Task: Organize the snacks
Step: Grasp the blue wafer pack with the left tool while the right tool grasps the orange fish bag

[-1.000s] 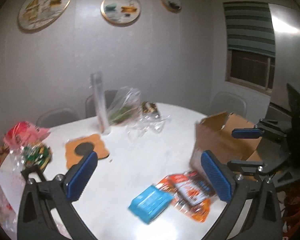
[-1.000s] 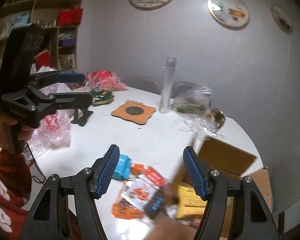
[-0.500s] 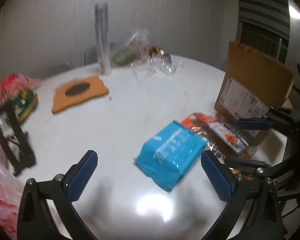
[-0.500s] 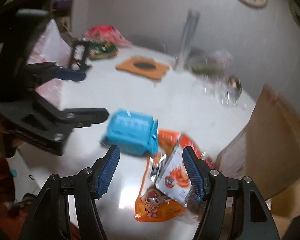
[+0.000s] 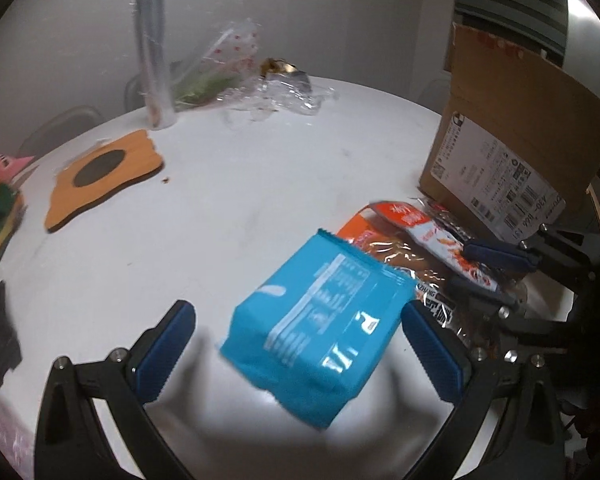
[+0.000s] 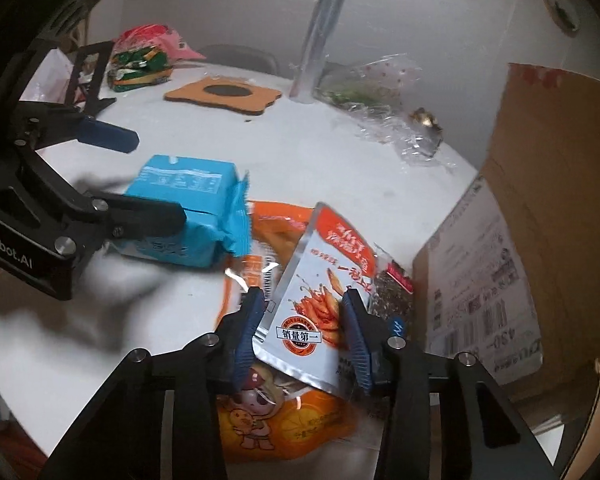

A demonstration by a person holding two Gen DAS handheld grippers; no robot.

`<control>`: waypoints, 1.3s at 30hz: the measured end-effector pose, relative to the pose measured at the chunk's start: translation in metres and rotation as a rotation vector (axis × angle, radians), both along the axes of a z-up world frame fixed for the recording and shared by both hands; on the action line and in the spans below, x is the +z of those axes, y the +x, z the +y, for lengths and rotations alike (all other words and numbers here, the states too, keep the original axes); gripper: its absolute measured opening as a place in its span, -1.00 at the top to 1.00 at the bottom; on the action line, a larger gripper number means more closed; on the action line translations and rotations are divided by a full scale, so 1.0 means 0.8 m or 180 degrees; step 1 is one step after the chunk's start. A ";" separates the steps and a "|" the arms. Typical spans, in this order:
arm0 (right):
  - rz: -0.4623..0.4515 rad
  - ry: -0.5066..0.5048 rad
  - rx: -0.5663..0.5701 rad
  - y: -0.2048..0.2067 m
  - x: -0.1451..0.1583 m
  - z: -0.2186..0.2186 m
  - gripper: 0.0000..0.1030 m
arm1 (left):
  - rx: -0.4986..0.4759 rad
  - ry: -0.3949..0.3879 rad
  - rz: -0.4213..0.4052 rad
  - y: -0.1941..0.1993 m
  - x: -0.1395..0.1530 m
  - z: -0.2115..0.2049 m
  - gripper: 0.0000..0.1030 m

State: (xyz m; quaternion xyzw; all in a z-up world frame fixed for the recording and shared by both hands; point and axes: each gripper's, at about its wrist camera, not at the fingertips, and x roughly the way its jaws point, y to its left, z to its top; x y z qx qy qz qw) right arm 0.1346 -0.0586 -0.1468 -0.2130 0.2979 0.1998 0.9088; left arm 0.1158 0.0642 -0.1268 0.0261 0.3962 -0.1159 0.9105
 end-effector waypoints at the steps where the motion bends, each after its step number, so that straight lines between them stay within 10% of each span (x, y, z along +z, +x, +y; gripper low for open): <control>1: -0.0016 0.0028 -0.0033 0.000 0.000 -0.002 0.54 | -0.0026 -0.0005 0.0010 0.002 0.000 0.000 -0.98; 7: -0.0241 0.0030 -0.0128 -0.011 0.003 -0.003 0.88 | -0.0142 0.0025 0.0104 0.007 -0.006 -0.004 -0.89; 22: -0.0151 0.0274 0.0339 -0.045 0.041 0.004 0.91 | 0.0213 0.0027 0.0146 -0.059 -0.011 0.013 -0.48; 27: -0.0196 0.0377 0.0049 -0.030 0.037 -0.007 0.01 | 0.0247 0.0019 0.0073 -0.060 -0.009 0.014 -0.50; 39: -0.0257 0.0081 -0.0327 0.008 0.004 0.001 0.50 | 0.0245 -0.0179 0.0161 -0.025 -0.013 0.017 -0.50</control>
